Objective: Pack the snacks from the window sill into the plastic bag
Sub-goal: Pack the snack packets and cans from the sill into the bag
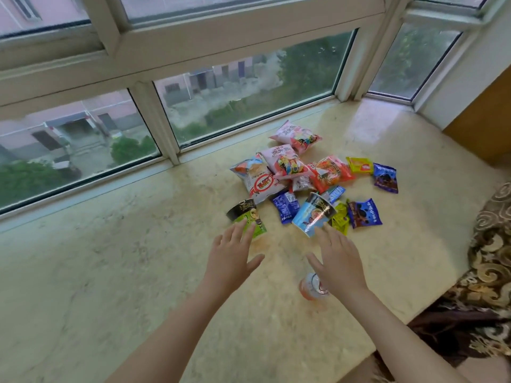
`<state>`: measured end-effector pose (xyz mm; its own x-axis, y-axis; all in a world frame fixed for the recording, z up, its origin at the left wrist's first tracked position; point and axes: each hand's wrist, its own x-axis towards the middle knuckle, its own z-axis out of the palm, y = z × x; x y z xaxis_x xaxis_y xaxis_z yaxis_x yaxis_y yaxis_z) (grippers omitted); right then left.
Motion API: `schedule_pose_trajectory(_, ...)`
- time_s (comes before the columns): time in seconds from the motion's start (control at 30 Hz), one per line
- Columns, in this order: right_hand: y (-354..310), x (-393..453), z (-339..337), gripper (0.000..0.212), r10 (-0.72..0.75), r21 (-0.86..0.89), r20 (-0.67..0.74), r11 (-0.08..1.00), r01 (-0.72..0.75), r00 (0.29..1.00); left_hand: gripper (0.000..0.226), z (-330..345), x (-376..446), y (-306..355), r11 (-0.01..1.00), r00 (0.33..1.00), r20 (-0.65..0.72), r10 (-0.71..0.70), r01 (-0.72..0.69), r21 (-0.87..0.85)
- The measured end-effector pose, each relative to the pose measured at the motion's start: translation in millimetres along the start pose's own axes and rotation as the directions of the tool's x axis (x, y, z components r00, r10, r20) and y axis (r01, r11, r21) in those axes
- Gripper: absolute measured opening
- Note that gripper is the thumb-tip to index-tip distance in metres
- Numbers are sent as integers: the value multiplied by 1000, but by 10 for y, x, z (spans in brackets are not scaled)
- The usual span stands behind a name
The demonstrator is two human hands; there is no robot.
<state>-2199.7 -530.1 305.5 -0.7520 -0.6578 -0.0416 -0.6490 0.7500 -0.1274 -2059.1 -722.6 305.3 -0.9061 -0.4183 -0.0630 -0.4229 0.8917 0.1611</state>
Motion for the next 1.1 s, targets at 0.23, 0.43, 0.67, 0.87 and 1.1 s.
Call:
schedule_pose_trajectory(0.23, 396, 824, 512, 83, 215, 238, 42, 946, -219, 976, 92, 655, 916, 105, 930, 933, 127, -338, 351, -109)
schedule_pose_trajectory(0.43, 542, 1211, 907, 102, 443, 508, 193, 718, -476, 875, 106, 1016, 1315, 3, 724, 784, 223, -580, 621, -300)
schedule_pose_trajectory(0.67, 488, 1432, 1143, 92, 578, 701, 282, 420, -576, 766, 96, 1225, 1477, 20, 445, 662, 235, -712, 684, -578)
schedule_pose_trajectory(0.87, 431, 1550, 1288, 92, 643, 807, 353, 158, -569, 680, 93, 1253, 1415, -20, 339, 587, 233, -775, 698, -631)
schedule_pose_trajectory(1.1, 374, 1533, 1203, 76, 638, 786, 348, 199, -585, 686, 84, 1190, 1249, -155, 222, 570, 274, -775, 651, -726)
